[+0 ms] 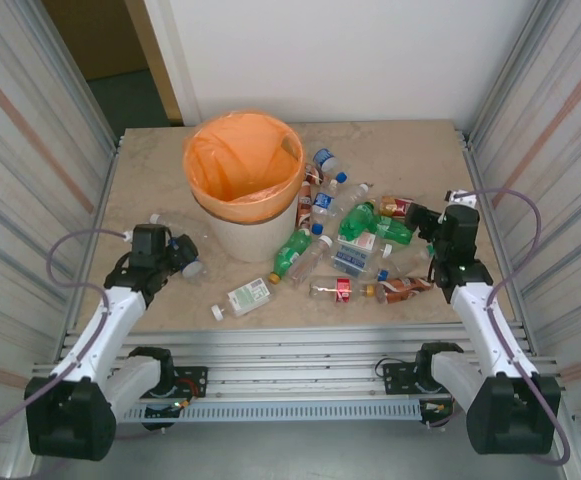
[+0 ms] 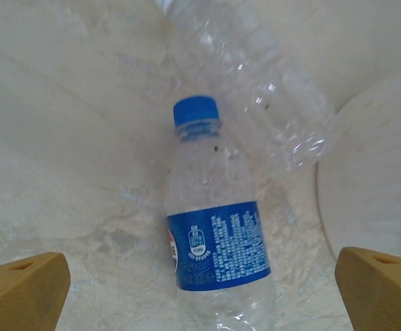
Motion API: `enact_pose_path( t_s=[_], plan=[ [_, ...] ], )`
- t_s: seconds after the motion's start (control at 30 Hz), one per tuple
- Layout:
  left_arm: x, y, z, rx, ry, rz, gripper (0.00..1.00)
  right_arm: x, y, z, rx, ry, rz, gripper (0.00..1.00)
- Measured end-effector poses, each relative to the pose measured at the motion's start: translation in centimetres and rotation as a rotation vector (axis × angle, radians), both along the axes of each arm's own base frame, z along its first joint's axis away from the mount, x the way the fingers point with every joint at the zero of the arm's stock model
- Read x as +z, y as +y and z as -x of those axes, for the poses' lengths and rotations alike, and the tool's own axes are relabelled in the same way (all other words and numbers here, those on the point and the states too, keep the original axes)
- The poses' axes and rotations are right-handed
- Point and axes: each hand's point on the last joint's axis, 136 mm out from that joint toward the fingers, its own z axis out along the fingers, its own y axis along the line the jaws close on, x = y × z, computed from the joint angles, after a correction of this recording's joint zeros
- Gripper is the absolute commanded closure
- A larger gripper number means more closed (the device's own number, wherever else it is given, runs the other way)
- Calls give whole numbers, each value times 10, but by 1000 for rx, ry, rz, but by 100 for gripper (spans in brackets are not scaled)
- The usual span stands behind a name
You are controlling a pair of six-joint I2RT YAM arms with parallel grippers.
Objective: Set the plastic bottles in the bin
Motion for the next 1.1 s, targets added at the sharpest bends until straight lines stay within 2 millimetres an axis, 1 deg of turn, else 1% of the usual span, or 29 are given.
enact_pose_path(
  t_s=[0.27, 0.4, 0.53, 0.67, 0.93, 1.1],
  plan=[
    [-41, -11, 1, -37, 158, 10, 1, 4, -1, 14, -12, 8, -14, 2],
    [-53, -13, -3, -41, 193, 12, 2, 9, -1, 16, -14, -11, -17, 2],
    [-59, -15, -10, -46, 207, 17, 5, 8, -1, 17, -13, -6, -17, 2],
    [-68, -16, -14, -45, 229, 16, 12, 6, 1, 17, -10, 1, -20, 2],
    [-84, -15, -11, -32, 284, 14, 26, 6, 4, 16, 1, 2, -22, 2],
    [-88, -13, -12, -22, 298, 5, 35, 5, 5, 16, 4, 4, -22, 2]
  ],
)
